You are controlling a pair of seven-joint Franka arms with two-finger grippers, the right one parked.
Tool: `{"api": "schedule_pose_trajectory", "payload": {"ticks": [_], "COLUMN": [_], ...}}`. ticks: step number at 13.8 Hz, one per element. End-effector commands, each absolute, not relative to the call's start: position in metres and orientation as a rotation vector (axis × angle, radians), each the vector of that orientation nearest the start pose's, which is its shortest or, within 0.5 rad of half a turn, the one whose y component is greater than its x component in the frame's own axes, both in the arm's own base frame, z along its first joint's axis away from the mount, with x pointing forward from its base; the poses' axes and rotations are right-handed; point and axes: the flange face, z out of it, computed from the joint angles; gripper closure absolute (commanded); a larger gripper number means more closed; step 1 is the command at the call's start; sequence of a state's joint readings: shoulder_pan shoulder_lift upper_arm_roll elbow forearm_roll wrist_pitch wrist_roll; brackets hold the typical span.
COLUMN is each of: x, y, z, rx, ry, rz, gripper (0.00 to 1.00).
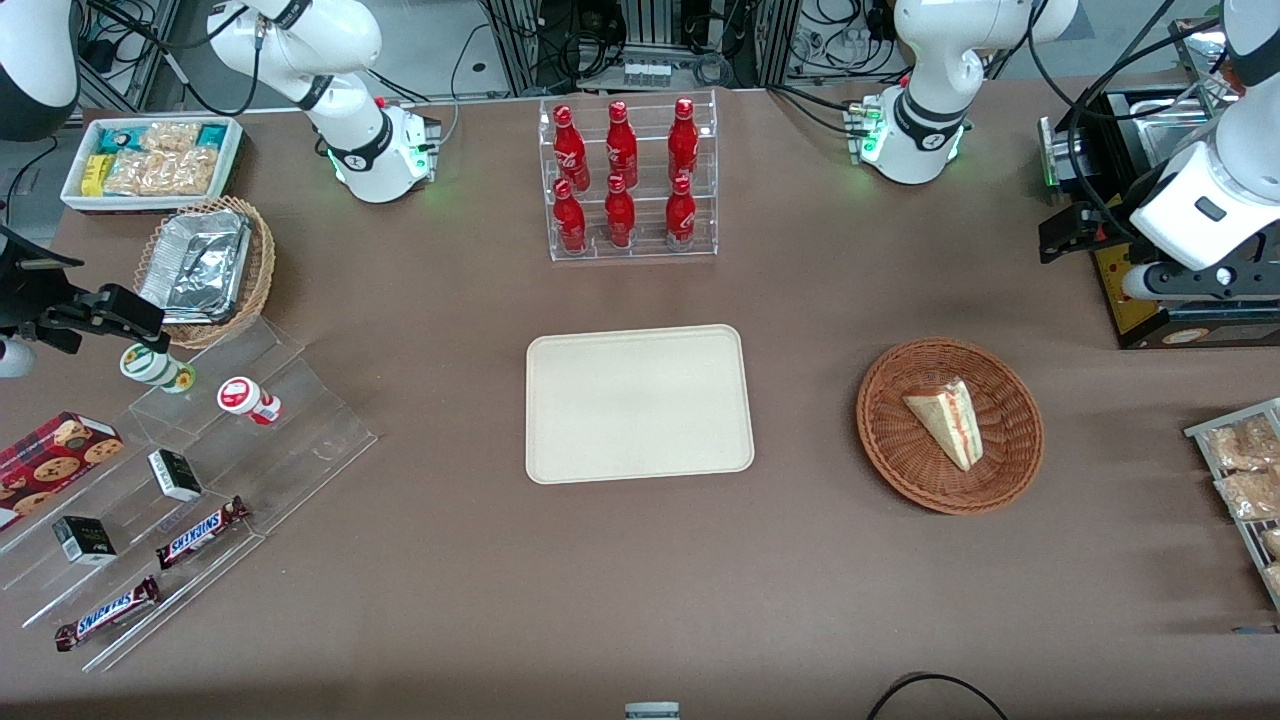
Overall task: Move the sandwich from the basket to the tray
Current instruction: 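Move the open left gripper over the sandwich in the wicker basket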
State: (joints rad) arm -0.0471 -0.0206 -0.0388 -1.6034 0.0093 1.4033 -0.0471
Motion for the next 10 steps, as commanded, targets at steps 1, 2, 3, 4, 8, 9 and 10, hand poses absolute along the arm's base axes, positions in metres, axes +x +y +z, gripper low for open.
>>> {"api": "schedule_pose_trajectory", "payload": {"ticks": [1,2,3,4,8,9,10], "x": [0.532,0.534,0.534,0.535,0.542,0.542,0.543], "y": [-0.047,-0.049,-0.048,-0.049,-0.05,-0.05,-0.05], "z": [0.61,0.61,0.609,0.607,0.577,0.568,0.56], "rx": [-3.092,-3.098,-3.101,-3.103,-3.112,-3.112,-3.111], "ry": [0.085,0.083,0.081,0.082,0.082,0.084,0.082], "rz": [0.249,0.221,0.219,0.221,0.211,0.211,0.216], "gripper": [0.0,0.0,0.0,0.0,0.0,0.0,0.0]}}
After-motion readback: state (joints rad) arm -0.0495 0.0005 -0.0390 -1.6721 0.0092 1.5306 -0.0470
